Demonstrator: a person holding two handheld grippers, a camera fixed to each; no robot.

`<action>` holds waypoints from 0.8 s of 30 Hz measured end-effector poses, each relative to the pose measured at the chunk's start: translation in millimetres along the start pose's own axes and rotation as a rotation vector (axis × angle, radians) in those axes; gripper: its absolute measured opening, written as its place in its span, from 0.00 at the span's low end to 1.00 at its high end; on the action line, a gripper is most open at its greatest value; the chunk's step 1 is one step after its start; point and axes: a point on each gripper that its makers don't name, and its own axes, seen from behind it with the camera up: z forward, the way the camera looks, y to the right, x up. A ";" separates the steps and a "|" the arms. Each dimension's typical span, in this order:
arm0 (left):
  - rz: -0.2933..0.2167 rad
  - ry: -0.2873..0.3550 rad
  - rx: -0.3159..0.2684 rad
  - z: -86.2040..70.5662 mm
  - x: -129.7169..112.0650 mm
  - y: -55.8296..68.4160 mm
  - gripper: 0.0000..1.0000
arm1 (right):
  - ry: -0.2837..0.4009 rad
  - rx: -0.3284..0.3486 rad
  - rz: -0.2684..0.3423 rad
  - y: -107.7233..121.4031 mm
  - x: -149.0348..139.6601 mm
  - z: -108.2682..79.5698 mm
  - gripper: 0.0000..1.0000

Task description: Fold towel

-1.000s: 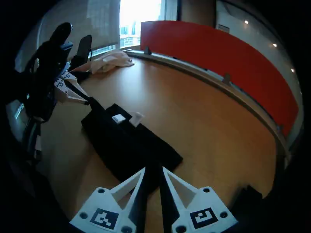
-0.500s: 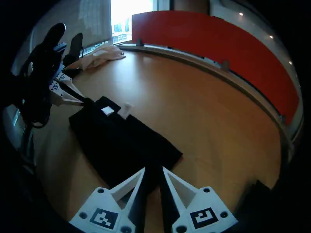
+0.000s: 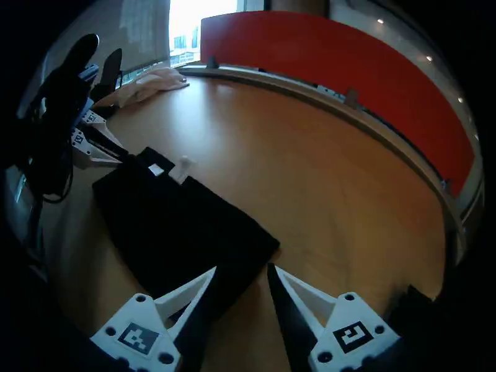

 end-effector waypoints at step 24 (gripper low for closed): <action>0.040 0.033 0.093 1.8 23.0 -29.5 0.64 | 0.033 -0.065 0.020 30.9 23.4 8.8 0.69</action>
